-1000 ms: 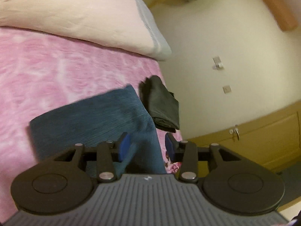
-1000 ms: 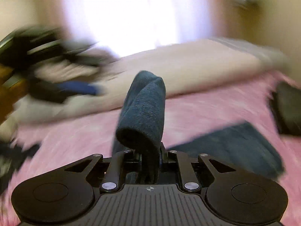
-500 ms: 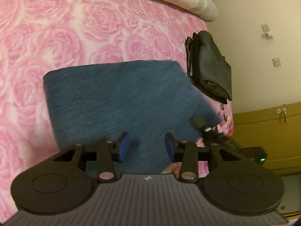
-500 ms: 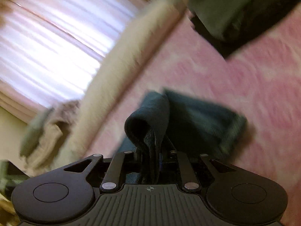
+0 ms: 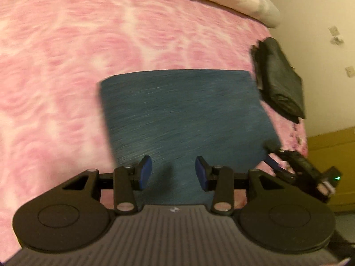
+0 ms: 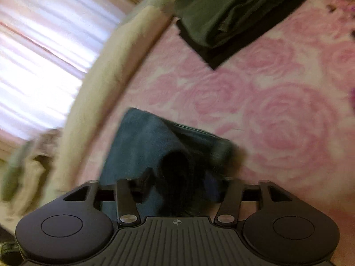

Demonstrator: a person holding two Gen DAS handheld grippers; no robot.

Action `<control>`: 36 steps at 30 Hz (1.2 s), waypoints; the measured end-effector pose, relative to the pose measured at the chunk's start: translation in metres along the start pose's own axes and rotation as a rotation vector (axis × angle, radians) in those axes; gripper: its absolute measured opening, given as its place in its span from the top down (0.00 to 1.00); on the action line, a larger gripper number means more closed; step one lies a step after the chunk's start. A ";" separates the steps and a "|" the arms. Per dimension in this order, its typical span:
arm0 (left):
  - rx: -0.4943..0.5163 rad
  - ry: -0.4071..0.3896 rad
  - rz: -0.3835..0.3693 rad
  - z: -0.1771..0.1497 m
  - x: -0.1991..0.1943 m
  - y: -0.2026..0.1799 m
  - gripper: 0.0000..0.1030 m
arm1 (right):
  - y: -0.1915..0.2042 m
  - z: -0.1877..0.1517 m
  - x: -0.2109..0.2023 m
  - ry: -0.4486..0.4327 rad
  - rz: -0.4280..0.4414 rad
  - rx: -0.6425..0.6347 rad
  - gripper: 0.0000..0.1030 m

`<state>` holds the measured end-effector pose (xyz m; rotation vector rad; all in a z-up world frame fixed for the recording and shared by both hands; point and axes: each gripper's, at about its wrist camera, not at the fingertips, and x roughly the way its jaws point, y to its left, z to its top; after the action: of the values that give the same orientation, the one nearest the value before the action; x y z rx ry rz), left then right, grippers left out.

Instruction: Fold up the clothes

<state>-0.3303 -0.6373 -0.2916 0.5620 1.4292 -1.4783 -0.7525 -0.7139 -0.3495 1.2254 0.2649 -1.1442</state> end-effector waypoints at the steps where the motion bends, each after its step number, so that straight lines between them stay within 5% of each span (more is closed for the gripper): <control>1: -0.005 -0.008 0.015 -0.006 -0.005 0.007 0.62 | 0.001 -0.003 -0.004 -0.008 -0.032 -0.004 0.18; 14: 0.030 -0.040 -0.031 -0.071 -0.046 0.052 0.56 | 0.040 -0.081 -0.076 0.002 -0.070 -0.032 0.18; 19: 0.019 -0.069 -0.044 -0.090 -0.051 0.065 0.55 | 0.058 -0.101 -0.086 0.030 -0.094 -0.132 0.18; 23: 0.005 -0.119 -0.042 -0.102 -0.048 0.068 0.55 | 0.059 -0.100 -0.073 0.065 -0.078 -0.212 0.18; 36: 0.314 -0.357 0.166 -0.149 0.015 0.021 0.55 | -0.017 -0.056 -0.017 0.052 0.096 -0.584 0.18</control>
<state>-0.3620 -0.4991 -0.3448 0.5591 0.8615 -1.5852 -0.7514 -0.6564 -0.3693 0.7402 0.5321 -0.8651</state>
